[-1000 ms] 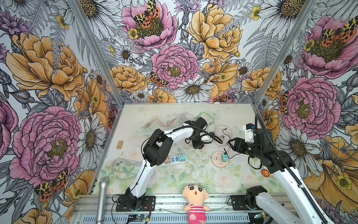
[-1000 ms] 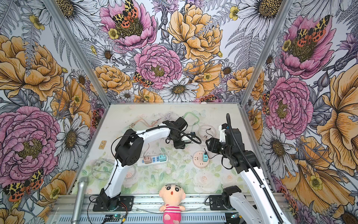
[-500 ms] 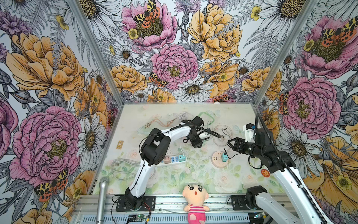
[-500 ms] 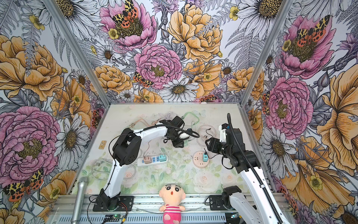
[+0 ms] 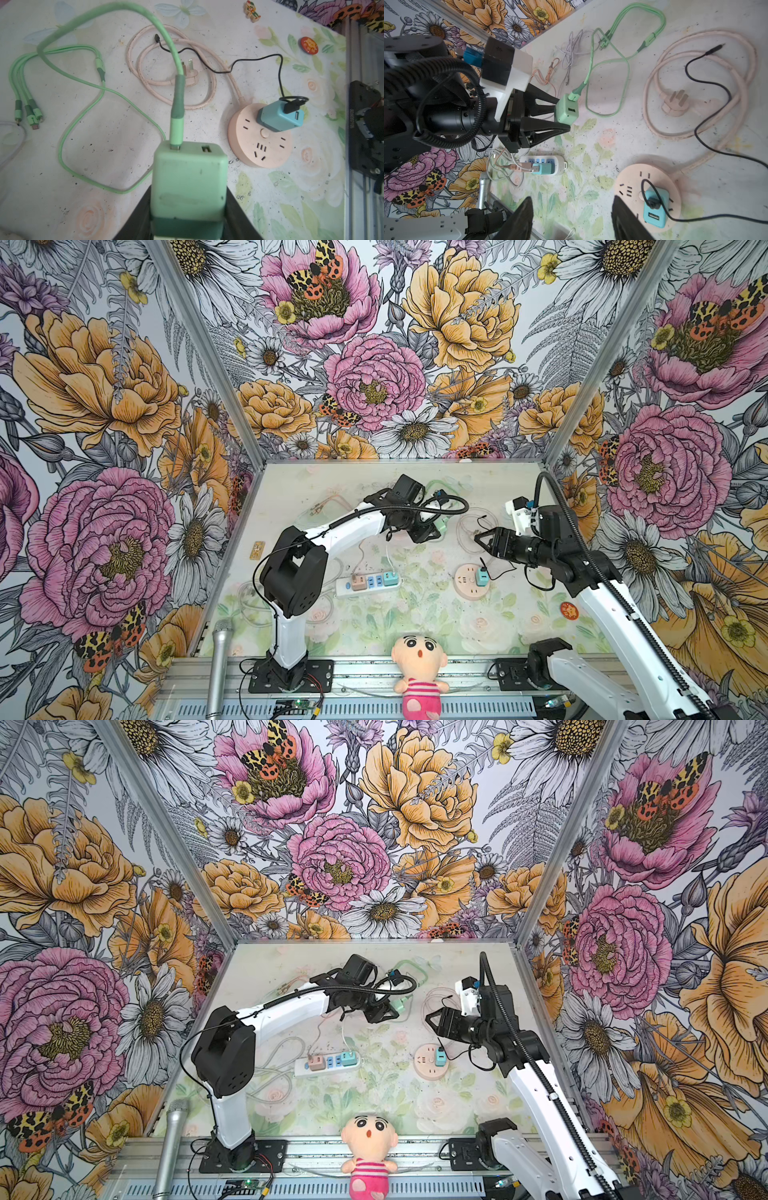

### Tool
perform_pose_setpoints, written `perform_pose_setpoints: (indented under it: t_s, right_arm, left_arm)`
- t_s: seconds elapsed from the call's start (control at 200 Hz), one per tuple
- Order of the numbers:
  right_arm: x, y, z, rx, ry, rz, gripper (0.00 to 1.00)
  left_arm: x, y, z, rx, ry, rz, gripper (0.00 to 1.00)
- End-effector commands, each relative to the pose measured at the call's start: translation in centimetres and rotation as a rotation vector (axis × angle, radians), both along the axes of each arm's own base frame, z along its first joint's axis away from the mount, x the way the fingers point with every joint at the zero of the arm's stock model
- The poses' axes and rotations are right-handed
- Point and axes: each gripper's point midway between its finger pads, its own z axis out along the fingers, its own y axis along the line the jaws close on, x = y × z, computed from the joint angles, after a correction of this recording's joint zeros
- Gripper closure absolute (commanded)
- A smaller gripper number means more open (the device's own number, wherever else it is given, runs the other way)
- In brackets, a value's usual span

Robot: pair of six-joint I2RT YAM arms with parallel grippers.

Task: Insert the plug
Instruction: 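Lift the light-green charger with the left gripper while the right gripper reaches toward it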

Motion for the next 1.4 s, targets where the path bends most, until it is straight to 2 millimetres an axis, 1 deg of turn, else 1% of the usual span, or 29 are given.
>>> perform_pose_setpoints:
  t_s: [0.0,0.085,0.12,0.125,0.135,0.165,0.36,0.445,0.54,0.731,0.901,1.146,1.396]
  right_arm:
    - [0.8,1.1,1.4,0.077,-0.041,0.038,0.39]
    - [1.1,1.6,1.3,0.106,-0.028,0.051,0.40]
    - [1.2,1.7,1.2,0.112,-0.022,0.055,0.40]
    - [1.2,1.7,1.1,0.112,-0.019,0.055,0.40]
    - [1.3,1.7,1.0,0.113,-0.017,0.054,0.40]
    - [1.4,1.7,0.8,0.114,-0.007,0.053,0.41]
    - [2.0,1.8,-0.5,0.104,0.034,0.051,0.44]
    - [2.1,1.9,-0.7,0.107,0.042,0.054,0.44]
    - [2.2,2.2,-0.3,0.118,0.033,0.065,0.44]
    - [2.0,2.6,0.0,0.145,0.032,0.091,0.44]
    - [1.7,2.9,-0.6,0.158,0.052,0.106,0.44]
    - [1.8,3.6,-0.7,0.180,0.062,0.135,0.45]
    - [1.9,4.3,-1.3,0.196,0.098,0.165,0.49]
  left_arm:
    - [-1.2,-1.7,2.7,-0.113,-0.015,-0.048,0.86]
    - [-2.0,-2.1,3.8,-0.115,-0.055,-0.069,0.85]
    - [-2.3,-2.2,3.6,-0.106,-0.063,-0.079,0.85]
    - [-2.4,-2.3,3.8,-0.108,-0.067,-0.081,0.85]
    - [-2.6,-2.2,5.1,-0.125,-0.090,-0.085,0.85]
    - [-2.9,-2.2,5.7,-0.131,-0.107,-0.094,0.85]
    - [-4.5,-2.2,7.7,-0.142,-0.165,-0.134,0.84]
    - [-5.3,-2.4,7.7,-0.127,-0.178,-0.158,0.83]
    - [-5.7,-2.6,7.3,-0.097,-0.189,-0.171,0.82]
    - [-5.4,-2.6,7.0,-0.074,-0.207,-0.162,0.83]
    - [-5.4,-2.7,7.3,-0.072,-0.224,-0.170,0.83]
    - [-5.7,-3.1,6.6,-0.039,-0.242,-0.195,0.83]
    - [-6.3,-3.7,5.8,0.005,-0.264,-0.236,0.82]
